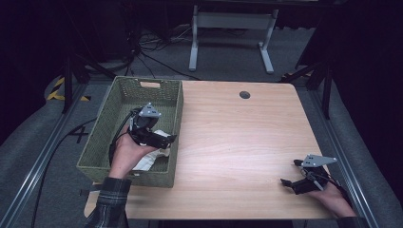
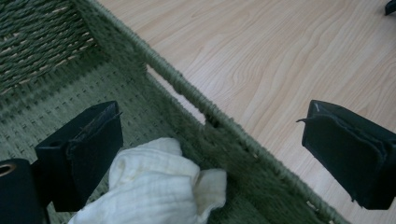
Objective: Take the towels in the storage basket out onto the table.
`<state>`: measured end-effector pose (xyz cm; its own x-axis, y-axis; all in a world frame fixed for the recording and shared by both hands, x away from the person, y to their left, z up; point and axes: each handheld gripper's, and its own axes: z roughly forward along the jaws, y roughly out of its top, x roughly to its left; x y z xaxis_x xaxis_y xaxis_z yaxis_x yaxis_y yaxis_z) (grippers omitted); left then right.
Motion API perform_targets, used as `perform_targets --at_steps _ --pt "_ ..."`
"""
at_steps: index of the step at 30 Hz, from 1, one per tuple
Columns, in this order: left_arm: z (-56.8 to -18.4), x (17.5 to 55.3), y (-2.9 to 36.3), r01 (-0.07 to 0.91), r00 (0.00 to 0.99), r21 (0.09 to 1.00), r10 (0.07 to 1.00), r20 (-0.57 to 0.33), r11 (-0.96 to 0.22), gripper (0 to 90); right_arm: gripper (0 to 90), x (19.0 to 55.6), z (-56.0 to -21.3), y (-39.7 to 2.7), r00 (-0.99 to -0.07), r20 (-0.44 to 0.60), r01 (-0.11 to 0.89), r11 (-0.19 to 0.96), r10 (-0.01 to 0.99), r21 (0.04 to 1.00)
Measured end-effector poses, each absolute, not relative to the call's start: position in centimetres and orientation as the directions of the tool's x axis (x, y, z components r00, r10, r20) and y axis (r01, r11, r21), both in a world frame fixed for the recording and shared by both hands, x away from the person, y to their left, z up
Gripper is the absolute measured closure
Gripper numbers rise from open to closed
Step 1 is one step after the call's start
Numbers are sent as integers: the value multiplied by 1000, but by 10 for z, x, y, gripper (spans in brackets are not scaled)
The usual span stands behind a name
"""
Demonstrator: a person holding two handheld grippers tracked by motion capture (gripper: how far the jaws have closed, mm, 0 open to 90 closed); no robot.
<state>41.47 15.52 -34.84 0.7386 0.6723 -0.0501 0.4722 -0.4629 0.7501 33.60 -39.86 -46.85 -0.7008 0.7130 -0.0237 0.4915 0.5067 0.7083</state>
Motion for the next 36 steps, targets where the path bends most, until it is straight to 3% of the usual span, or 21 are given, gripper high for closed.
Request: perform_targets --at_steps 36 --pt "-405 442 191 617 633 631 773 -42 -470 60 10 336 -469 -399 -701 -24 491 507 713 708"
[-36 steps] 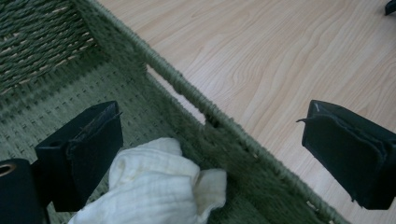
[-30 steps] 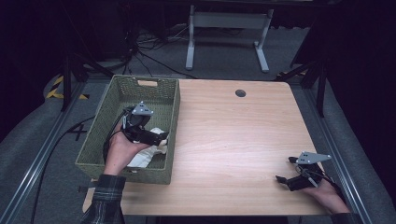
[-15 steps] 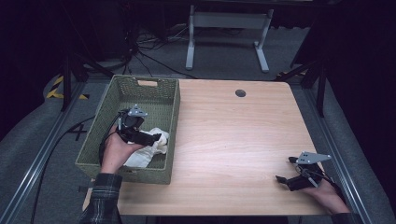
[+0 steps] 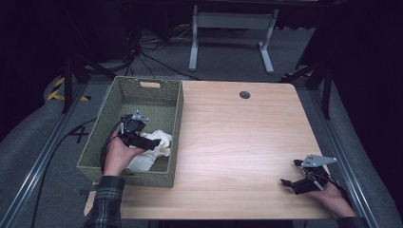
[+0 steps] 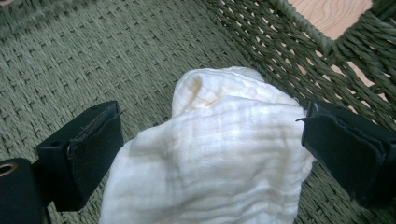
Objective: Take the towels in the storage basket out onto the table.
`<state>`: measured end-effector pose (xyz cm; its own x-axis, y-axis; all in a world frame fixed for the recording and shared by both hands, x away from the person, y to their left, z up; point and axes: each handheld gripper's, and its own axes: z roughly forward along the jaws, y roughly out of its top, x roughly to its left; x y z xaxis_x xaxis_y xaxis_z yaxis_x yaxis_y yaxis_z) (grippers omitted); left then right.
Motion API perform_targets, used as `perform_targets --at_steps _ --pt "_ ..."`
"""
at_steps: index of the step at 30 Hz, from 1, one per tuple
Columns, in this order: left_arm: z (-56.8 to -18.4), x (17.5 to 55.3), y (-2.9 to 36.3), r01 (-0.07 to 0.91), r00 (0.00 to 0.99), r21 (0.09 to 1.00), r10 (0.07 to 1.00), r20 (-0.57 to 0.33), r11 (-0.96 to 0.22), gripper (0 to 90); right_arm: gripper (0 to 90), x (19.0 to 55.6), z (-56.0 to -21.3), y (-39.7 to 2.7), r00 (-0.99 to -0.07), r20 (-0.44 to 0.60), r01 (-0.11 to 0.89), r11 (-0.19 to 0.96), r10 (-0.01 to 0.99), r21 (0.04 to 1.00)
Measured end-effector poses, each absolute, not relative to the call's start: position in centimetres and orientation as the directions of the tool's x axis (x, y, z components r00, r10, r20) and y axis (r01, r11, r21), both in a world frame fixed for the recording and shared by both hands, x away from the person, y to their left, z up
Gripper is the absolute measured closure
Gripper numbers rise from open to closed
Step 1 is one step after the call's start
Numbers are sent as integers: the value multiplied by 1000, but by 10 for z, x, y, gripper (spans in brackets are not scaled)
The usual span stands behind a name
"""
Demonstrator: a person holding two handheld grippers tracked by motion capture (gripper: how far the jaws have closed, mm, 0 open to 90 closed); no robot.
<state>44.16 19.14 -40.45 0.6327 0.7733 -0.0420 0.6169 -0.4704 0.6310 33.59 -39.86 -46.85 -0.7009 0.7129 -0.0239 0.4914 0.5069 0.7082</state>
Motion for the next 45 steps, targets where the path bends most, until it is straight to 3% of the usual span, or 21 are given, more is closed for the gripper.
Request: perform_targets --at_steps 10,22,30,35,42,45 --pt "-414 446 186 659 618 545 786 -2 -518 60 9 336 -469 -399 -702 -24 491 508 712 708" --pt "-430 453 178 723 622 419 781 -52 -548 61 8 336 -469 -399 -703 -23 491 509 710 708" --pt "-437 455 175 733 638 359 767 -69 -577 120 8 336 -469 -398 -705 -22 490 509 709 708" --pt "-434 453 173 715 659 348 751 -46 -607 234 8 336 -469 -398 -705 -23 490 509 709 708" --pt "-426 449 175 704 667 373 743 -56 -604 592 8 336 -469 -398 -705 -22 490 509 709 708" --pt "-423 449 176 710 661 390 746 -82 -587 633 9 336 -469 -398 -705 -22 490 509 709 708"
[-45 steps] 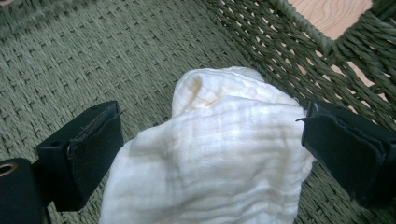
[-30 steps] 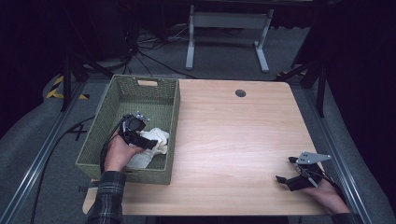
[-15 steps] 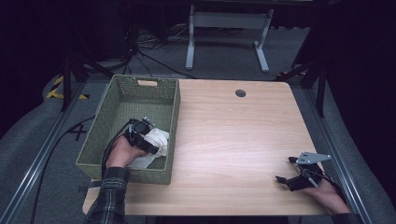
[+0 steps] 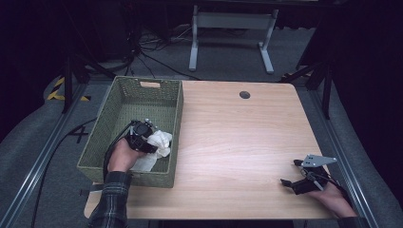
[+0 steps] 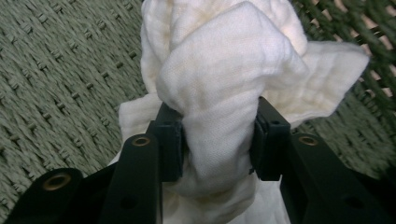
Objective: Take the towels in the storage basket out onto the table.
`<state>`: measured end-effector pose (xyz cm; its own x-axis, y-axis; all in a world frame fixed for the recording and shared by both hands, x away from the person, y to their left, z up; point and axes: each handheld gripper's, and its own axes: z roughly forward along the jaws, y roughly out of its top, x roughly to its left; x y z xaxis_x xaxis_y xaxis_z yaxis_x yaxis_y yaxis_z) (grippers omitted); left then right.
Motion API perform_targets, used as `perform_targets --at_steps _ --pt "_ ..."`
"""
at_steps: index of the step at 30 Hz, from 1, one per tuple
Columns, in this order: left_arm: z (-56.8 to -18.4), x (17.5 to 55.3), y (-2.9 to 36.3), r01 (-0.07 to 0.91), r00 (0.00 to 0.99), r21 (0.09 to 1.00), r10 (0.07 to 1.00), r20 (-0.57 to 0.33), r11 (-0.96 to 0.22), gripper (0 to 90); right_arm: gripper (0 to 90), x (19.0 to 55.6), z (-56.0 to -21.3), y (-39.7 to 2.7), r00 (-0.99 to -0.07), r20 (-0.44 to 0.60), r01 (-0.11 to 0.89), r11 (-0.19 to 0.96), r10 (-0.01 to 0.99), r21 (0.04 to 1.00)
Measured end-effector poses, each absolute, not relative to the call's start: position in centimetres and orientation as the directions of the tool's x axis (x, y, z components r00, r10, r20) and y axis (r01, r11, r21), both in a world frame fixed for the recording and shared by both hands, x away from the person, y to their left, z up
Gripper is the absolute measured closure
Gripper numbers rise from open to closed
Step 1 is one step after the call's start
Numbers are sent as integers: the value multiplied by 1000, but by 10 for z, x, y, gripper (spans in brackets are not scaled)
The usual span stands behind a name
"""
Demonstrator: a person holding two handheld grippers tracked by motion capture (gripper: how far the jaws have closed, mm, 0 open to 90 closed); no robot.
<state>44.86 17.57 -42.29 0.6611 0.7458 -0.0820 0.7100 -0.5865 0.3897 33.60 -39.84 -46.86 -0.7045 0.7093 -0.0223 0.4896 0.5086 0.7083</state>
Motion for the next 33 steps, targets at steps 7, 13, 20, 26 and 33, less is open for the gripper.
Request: perform_targets --at_steps 7,13,20,26,33 --pt "-414 446 180 697 657 465 745 -111 -546 659 9 336 -469 -398 -704 -22 490 508 710 708" --pt "-407 443 186 680 657 539 739 -148 -497 661 9 336 -469 -398 -704 -21 491 508 710 708" --pt "-399 439 192 642 669 620 725 -165 -451 673 9 336 -469 -398 -705 -24 489 510 709 708" --pt "-392 437 200 611 674 682 715 -184 -401 676 9 337 -469 -398 -701 -23 492 506 713 709" --pt "-382 435 208 597 669 715 718 -194 -364 676 10 337 -469 -398 -701 -23 491 506 713 709"
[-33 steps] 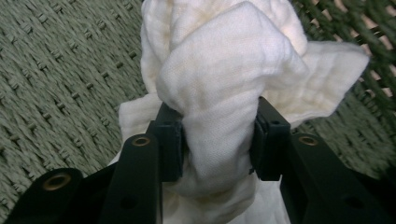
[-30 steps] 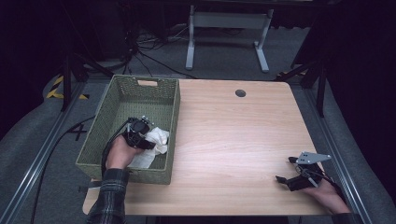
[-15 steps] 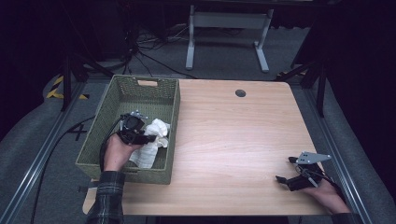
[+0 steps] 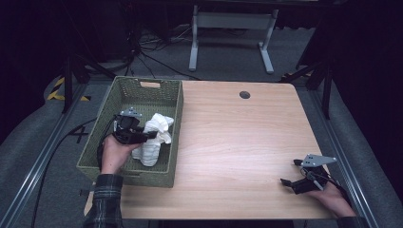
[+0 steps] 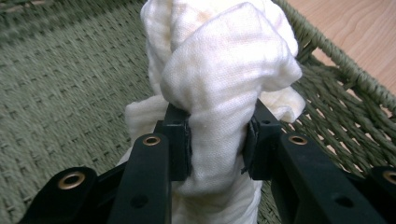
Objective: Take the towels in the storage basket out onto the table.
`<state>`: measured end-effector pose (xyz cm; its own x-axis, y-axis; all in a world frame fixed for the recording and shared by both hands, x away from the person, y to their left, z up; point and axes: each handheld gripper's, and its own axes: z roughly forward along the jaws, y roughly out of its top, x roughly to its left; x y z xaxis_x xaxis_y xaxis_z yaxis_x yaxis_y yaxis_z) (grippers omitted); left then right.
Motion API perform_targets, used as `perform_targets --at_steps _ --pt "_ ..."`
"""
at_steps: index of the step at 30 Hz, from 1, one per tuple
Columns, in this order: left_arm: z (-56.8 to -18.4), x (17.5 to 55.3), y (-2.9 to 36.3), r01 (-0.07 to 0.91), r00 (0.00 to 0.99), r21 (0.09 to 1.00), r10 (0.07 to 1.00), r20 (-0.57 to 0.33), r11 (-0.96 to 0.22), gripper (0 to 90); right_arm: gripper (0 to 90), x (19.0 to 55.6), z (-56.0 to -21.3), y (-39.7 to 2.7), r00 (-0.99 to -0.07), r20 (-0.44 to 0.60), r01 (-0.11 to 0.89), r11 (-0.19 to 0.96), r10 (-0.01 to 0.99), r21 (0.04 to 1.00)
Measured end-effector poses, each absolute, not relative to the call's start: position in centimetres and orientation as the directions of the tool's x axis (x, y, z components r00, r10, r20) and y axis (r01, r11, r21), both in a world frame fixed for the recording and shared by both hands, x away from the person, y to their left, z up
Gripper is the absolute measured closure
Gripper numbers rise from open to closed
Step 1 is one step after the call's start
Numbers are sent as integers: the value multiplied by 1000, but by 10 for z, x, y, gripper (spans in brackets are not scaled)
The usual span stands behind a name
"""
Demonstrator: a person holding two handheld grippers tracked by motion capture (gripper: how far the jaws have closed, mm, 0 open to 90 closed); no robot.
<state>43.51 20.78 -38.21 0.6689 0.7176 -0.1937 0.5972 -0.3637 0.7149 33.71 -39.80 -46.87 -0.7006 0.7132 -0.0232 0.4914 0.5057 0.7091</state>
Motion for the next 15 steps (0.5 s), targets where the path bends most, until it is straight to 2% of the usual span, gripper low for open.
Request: perform_targets --at_steps 15 --pt "-333 421 213 508 708 812 676 -204 -287 676 10 337 -469 -398 -699 -24 492 505 715 709"
